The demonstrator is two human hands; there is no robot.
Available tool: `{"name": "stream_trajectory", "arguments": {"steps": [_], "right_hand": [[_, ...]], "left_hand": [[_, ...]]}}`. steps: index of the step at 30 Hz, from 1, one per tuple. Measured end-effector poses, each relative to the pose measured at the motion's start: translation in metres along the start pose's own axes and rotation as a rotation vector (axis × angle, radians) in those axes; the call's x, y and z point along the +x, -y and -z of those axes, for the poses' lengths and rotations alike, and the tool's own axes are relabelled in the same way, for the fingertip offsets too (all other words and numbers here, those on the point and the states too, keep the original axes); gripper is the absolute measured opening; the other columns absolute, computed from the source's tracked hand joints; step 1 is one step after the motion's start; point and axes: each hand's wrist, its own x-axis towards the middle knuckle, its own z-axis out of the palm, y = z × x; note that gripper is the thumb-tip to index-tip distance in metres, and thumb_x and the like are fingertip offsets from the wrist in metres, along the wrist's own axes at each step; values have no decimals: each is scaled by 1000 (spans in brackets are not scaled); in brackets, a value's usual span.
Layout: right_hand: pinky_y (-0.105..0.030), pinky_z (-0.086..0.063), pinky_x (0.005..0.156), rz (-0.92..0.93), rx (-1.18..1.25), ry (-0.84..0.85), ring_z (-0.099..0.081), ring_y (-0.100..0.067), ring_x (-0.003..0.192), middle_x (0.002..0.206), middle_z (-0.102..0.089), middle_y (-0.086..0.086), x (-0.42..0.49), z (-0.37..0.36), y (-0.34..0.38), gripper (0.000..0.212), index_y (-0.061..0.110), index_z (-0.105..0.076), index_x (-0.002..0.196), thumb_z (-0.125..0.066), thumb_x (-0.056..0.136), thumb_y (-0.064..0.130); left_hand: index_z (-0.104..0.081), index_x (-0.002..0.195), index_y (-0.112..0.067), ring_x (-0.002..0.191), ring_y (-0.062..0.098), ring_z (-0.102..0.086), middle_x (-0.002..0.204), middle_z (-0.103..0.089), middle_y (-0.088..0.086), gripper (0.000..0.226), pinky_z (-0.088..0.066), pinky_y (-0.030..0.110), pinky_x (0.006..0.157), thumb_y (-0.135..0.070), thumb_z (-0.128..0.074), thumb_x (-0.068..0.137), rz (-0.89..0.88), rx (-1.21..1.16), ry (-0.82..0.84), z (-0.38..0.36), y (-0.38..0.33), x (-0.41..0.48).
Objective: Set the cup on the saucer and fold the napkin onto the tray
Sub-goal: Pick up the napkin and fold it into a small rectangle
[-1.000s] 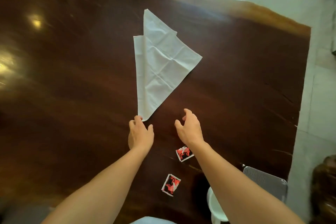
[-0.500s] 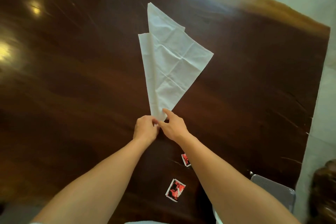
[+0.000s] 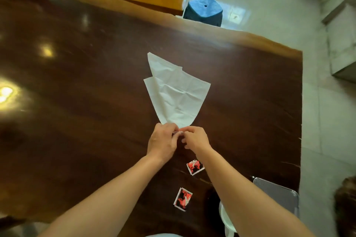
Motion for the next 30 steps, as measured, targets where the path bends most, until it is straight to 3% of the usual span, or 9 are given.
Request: {"name": "stream_trajectory", "arguments": {"steps": [3, 6, 10, 14, 17, 20, 23, 26, 30], "right_hand": [[-27, -49, 68, 228, -171, -22, -59, -10, 72, 77, -67, 5, -28, 10, 4, 16, 16, -76, 93, -61, 92, 21], [-33, -43, 67, 402, -286, -102, -53, -18, 70, 74, -54, 0, -49, 20, 10, 25, 13, -68, 74, -62, 95, 27], [-28, -41, 80, 548, -296, -173, -51, -17, 91, 98, -50, -2, -74, 42, 27, 25, 8, -75, 103, -70, 92, 29], [-30, -42, 87, 722, -351, -262, -43, -17, 106, 111, -53, -2, -105, 63, 43, 26, 10, -74, 106, -70, 92, 32], [-30, -39, 73, 778, -324, -272, -49, -18, 88, 92, -58, 1, -126, 77, 50, 22, 11, -67, 87, -65, 95, 32], [-30, -37, 57, 785, -307, -268, -48, -20, 62, 67, -53, 5, -140, 87, 49, 32, 16, -52, 72, -65, 96, 33], [-32, -41, 55, 787, -339, -282, -49, -21, 59, 63, -53, 6, -151, 95, 42, 36, 22, -47, 67, -65, 96, 35], [-33, -42, 58, 777, -380, -305, -52, -20, 59, 63, -54, 8, -161, 106, 33, 38, 26, -45, 65, -66, 95, 36], [-39, -44, 72, 728, -413, -358, -58, -27, 67, 65, -58, 4, -172, 123, 19, 33, 13, -56, 74, -65, 94, 37]], "left_hand": [[-70, 100, -13, 100, 22, -54, 93, -65, 2, 13, -53, 43, 78, -24, -63, 96, -85, -4, -80, 16, -21, -12], [-71, 98, -11, 98, 24, -55, 95, -70, 4, 9, -53, 43, 79, -17, -65, 94, -215, 53, -143, 34, -38, -20], [-73, 94, -8, 93, 25, -58, 93, -73, 5, 7, -52, 36, 76, -11, -68, 93, -322, 71, -270, 69, -60, -25], [-71, 90, -8, 85, 24, -57, 86, -70, 6, 4, -52, 39, 71, -10, -69, 92, -409, 59, -409, 112, -88, -32], [-72, 93, -8, 83, 22, -59, 89, -69, 6, 6, -53, 33, 70, -13, -69, 93, -429, 21, -516, 141, -105, -41], [-72, 92, -8, 80, 20, -60, 88, -69, 7, 7, -51, 27, 70, -13, -69, 93, -394, -49, -616, 167, -113, -49], [-70, 94, -7, 78, 15, -58, 88, -66, 2, 9, -42, 11, 66, -15, -66, 95, -271, -149, -735, 188, -111, -57], [-70, 99, -6, 81, 17, -58, 91, -65, 3, 13, -44, 23, 73, -18, -64, 97, -98, -247, -841, 201, -100, -64], [-69, 98, -6, 86, 30, -65, 93, -69, 11, 15, -52, 39, 79, -20, -65, 96, 45, -310, -873, 204, -71, -73]]}}
